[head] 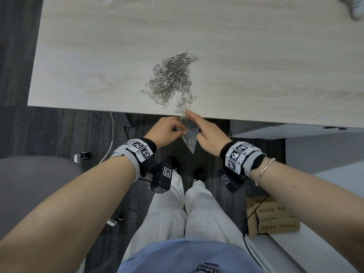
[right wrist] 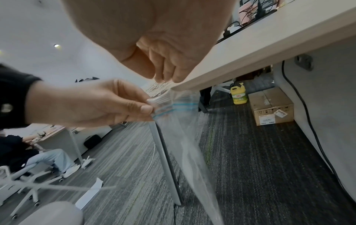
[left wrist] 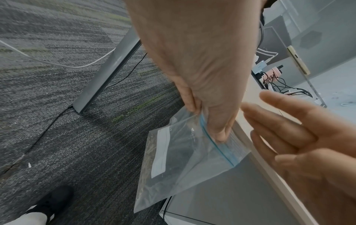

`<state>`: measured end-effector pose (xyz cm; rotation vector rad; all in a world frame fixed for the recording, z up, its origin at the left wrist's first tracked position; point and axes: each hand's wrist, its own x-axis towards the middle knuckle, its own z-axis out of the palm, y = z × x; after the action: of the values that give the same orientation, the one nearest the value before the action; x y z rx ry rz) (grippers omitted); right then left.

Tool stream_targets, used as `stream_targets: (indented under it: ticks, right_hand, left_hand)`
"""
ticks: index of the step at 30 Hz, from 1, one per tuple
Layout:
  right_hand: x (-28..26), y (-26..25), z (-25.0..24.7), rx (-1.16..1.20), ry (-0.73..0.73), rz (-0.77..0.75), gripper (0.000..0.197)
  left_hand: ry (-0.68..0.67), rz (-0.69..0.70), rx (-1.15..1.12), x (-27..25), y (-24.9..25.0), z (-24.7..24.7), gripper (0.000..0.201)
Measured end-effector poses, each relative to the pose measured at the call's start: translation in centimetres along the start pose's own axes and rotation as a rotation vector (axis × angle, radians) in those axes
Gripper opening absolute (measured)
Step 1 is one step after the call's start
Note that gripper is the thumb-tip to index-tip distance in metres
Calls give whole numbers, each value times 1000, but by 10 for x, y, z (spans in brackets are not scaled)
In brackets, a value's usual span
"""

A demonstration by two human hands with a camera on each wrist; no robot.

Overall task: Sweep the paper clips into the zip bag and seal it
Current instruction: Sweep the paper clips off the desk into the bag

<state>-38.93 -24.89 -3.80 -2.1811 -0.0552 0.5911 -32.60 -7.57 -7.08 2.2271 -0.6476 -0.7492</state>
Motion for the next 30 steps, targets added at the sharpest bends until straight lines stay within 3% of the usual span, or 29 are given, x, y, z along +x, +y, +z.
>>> stream_targets:
  ticks: [3, 5, 15, 24, 27, 30]
  right_hand:
    - [16, -1, -12, -50, 132, 12, 69]
    - [30, -3, -17, -102, 139, -16, 69]
    - [61, -5, -15, -353, -26, -81, 70]
    - [24, 3, -7, -256, -152, -78, 68]
    - [18, 2, -8, -207, -97, -106, 68]
    - [24, 1, -19, -185, 67, -76, 70]
  left_hand:
    - [1, -17, -4, 0, 0, 0, 13]
    - [2, -16, -13, -1, -1, 0, 13]
    - [-17, -44, -26, -8, -1, -9, 14]
    - [-23, -30, -27, -6, -3, -10, 14]
    - [-17, -26, -20, -4, -3, -10, 14]
    - [-18, -39, -25, -5, -1, -10, 14]
